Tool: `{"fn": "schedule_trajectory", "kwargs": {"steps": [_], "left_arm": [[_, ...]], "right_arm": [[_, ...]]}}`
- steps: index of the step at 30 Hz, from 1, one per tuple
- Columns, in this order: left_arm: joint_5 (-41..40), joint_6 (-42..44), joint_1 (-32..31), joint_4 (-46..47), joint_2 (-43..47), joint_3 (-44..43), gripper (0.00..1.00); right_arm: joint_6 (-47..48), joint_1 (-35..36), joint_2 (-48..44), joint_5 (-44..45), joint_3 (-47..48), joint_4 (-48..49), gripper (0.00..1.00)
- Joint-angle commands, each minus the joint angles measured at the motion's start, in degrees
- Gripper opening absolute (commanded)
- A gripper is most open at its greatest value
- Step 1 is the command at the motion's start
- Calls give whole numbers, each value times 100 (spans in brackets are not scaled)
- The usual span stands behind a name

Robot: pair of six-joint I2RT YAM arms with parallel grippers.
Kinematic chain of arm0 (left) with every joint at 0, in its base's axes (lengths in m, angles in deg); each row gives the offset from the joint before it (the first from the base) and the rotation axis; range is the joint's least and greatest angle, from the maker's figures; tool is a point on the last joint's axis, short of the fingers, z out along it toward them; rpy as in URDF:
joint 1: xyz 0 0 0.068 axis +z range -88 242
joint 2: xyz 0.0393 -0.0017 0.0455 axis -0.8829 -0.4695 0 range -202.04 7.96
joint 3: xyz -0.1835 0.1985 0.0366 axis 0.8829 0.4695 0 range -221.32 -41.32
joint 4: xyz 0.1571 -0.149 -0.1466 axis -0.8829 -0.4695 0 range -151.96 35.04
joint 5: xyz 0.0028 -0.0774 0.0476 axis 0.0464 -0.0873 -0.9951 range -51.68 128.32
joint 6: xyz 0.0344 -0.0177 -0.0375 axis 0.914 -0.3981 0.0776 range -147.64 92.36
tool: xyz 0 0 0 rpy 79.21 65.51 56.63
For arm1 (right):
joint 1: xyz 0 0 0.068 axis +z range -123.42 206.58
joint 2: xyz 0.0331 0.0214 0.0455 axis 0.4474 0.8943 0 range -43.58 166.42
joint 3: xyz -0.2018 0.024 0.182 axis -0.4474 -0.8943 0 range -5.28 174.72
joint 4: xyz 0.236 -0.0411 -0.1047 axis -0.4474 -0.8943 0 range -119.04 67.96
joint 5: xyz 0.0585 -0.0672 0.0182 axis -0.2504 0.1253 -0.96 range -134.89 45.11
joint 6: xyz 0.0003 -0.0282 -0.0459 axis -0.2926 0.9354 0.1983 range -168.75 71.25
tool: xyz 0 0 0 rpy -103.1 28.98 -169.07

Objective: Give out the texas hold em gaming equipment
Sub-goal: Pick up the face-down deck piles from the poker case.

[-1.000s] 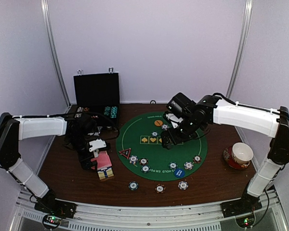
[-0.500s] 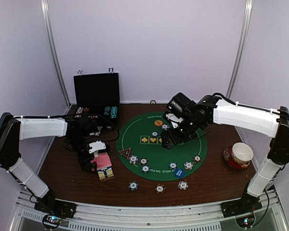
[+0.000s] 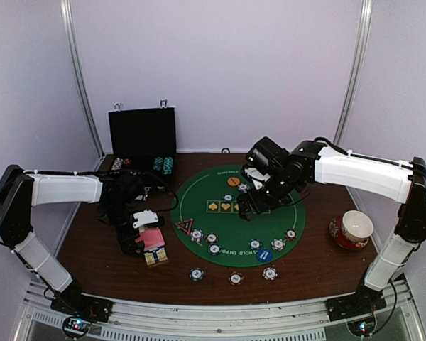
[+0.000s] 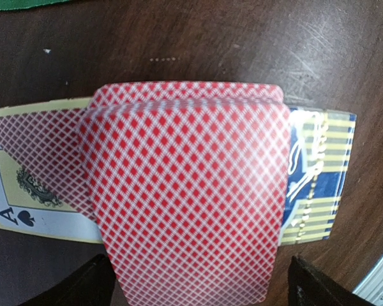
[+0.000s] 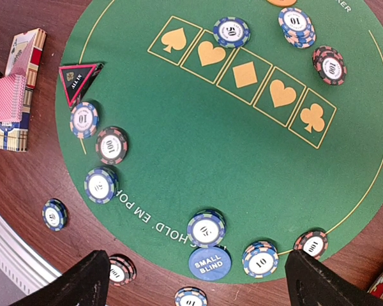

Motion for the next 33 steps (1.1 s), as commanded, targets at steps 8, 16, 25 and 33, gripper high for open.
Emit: {"fn": "schedule_trajectory", "kwargs": {"steps": [8, 16, 25, 33], "left_arm": [[-143, 27, -70, 127, -188, 78, 98], [-173, 19, -76, 128, -315, 51, 98], [-163, -69, -78, 167, -325, 27, 92], [-142, -149, -78, 224, -310, 19, 83]], "right_arm": [[-70, -37, -234, 5, -133, -14, 100], [-92, -37, -267, -18, -213, 35, 99], [-115, -36, -293, -109, -298, 103, 100], [-135, -37, -287, -240, -376, 170, 98]]}}
